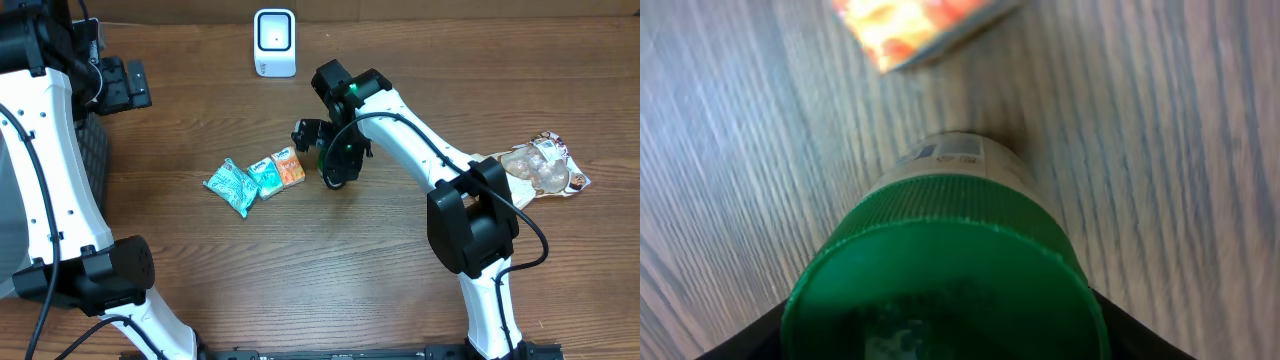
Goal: Scan the item barcode
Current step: 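Lower the right gripper over the green-lidded jar and align with it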
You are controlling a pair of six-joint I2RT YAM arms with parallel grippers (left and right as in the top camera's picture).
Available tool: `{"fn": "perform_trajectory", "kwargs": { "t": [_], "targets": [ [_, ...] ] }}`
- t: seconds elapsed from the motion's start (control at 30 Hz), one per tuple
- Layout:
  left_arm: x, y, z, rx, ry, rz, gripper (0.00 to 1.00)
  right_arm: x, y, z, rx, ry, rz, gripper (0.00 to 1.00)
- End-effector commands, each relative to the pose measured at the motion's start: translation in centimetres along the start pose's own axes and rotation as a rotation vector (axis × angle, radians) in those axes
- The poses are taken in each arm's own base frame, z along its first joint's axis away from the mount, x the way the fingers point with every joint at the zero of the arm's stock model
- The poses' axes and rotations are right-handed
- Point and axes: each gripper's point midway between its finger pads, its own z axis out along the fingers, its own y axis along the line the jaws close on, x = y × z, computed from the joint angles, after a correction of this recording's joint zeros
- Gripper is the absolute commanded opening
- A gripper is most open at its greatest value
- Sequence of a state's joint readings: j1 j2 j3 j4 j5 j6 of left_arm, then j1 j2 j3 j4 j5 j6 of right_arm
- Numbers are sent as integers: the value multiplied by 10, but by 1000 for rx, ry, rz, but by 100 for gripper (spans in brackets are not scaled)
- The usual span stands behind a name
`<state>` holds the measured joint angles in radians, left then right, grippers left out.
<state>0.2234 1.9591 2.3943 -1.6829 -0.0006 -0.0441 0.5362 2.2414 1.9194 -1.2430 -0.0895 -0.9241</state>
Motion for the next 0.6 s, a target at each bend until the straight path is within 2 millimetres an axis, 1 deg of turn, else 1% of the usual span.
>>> {"fn": "perform_trajectory", "kwargs": {
  "t": [0.0, 0.03, 0.07, 0.13, 0.2, 0.3, 0.37, 0.43, 0.5, 0.57],
  "targets": [
    [0, 2, -2, -1, -5, 14, 100, 0, -4, -18, 34, -11, -224, 66],
    [0, 2, -2, -1, -5, 14, 100, 1, -4, -18, 32, -9, -228, 68],
    [0, 2, -2, -1, -5, 14, 100, 1, -4, -18, 31, -8, -227, 72],
    [0, 2, -2, -1, -5, 14, 99, 3, -2, -18, 23, -3, -214, 88],
    [0, 2, -2, -1, -5, 14, 100, 4, -2, -18, 22, 0, -168, 100],
    [0, 2, -2, -1, -5, 14, 100, 3, -5, -21, 40, 2, -56, 100],
    [0, 2, -2, -1, -5, 14, 100, -2, -10, -29, 62, -20, 82, 100],
    [0, 2, -2, -1, -5, 14, 100, -9, -17, -41, 89, -56, 257, 100],
    [0, 2, -2, -1, -5, 14, 100, -18, -24, -56, 108, -105, 505, 100],
    [0, 2, -2, -1, -5, 14, 100, -24, -26, -65, 94, -148, 702, 100]
  ]
}}
